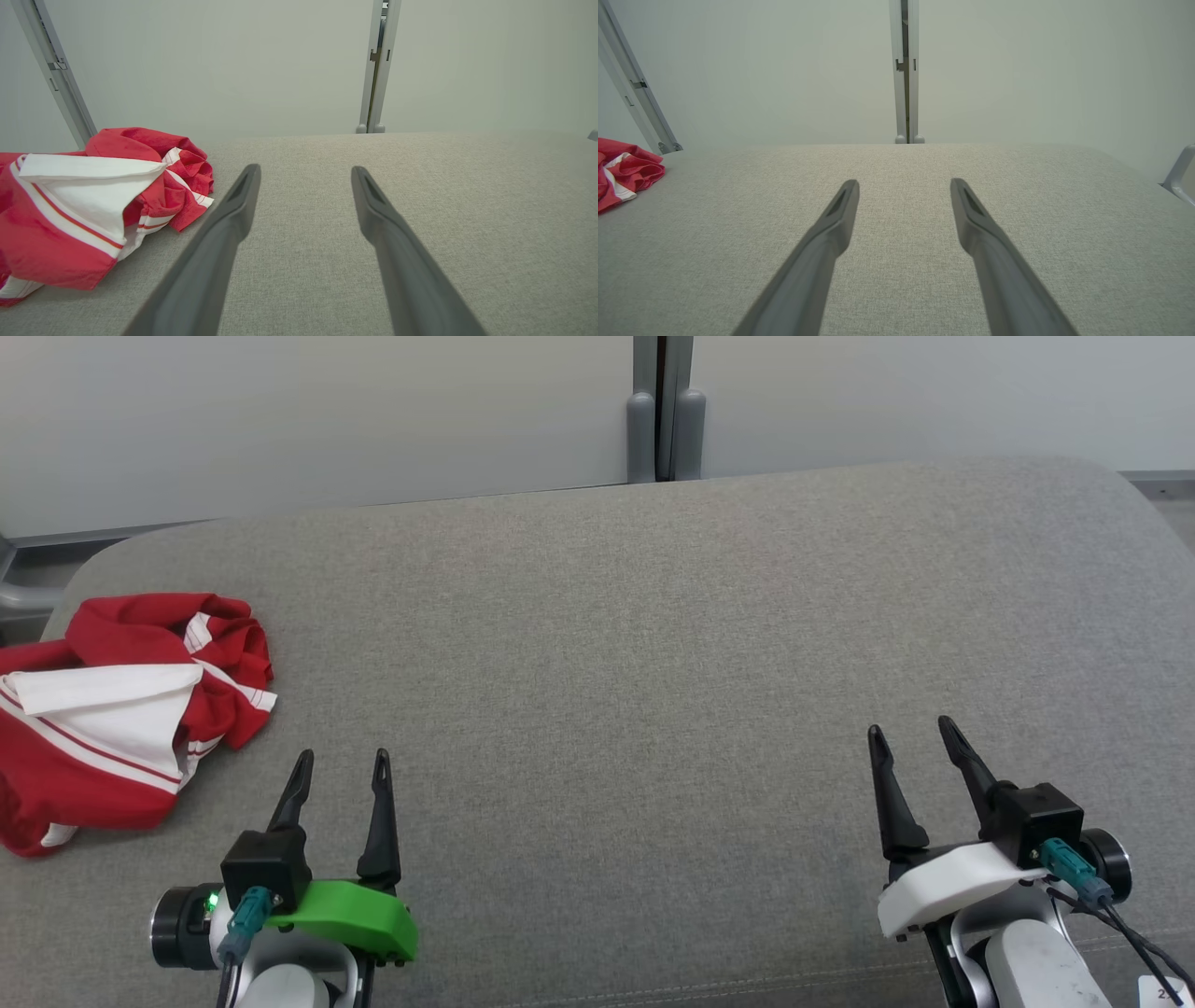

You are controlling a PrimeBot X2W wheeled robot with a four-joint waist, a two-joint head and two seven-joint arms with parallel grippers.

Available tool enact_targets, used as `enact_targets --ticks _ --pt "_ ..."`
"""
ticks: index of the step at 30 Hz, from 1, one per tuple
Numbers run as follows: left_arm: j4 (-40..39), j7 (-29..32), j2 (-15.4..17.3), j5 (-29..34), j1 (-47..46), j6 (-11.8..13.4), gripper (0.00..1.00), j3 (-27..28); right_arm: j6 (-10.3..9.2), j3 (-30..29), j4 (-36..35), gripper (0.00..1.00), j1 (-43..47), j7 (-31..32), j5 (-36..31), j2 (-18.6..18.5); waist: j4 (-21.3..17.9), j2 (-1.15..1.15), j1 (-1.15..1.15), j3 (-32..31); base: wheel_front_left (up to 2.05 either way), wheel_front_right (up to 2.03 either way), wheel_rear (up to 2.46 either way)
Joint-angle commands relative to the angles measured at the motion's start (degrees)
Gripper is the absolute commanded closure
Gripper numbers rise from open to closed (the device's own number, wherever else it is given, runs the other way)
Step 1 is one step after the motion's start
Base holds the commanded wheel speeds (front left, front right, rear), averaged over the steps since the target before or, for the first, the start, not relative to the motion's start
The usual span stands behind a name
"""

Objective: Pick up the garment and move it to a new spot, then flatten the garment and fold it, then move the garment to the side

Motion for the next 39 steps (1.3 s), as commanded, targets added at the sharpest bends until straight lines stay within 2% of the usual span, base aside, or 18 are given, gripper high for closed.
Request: enact_targets --ticks 1,8,13,27,39 --pt "0.01 -0.24 -0.14 -0.37 0.53 0.39 0.00 0.19 0.00 -0.28 0.11 0.00 0.68 -0.22 0.14 -0.09 0.09 0.00 0.00 0.04 0.00 0.00 0.00" --pt "0.21 -0.24 -0.25 -1.02 0.44 0.58 0.00 -0.12 0.00 -0.41 0.34 0.00 0.97 -0.22 0.47 -0.07 0.72 0.00 0.00 0.04 0.00 0.00 0.00" --pt "0.46 -0.21 -0.40 -1.81 -0.16 0.67 0.00 -0.41 0.00 -0.41 0.35 0.00 0.89 -0.22 0.62 -0.08 2.81 0.00 0.00 -0.09 0.00 0.00 0.00" --pt "0.86 -0.21 -0.33 -3.31 -0.22 2.42 0.00 0.23 0.00 2.59 -0.20 0.00 -0.26 -0.21 1.29 -0.10 16.17 0.00 0.00 0.95 0.00 0.00 0.00" --pt "0.57 -0.23 -0.33 -4.54 0.65 2.88 0.00 1.31 0.00 4.86 0.37 0.00 -1.16 -0.21 1.94 -0.12 23.82 0.00 0.00 1.62 0.00 0.00 0.00"
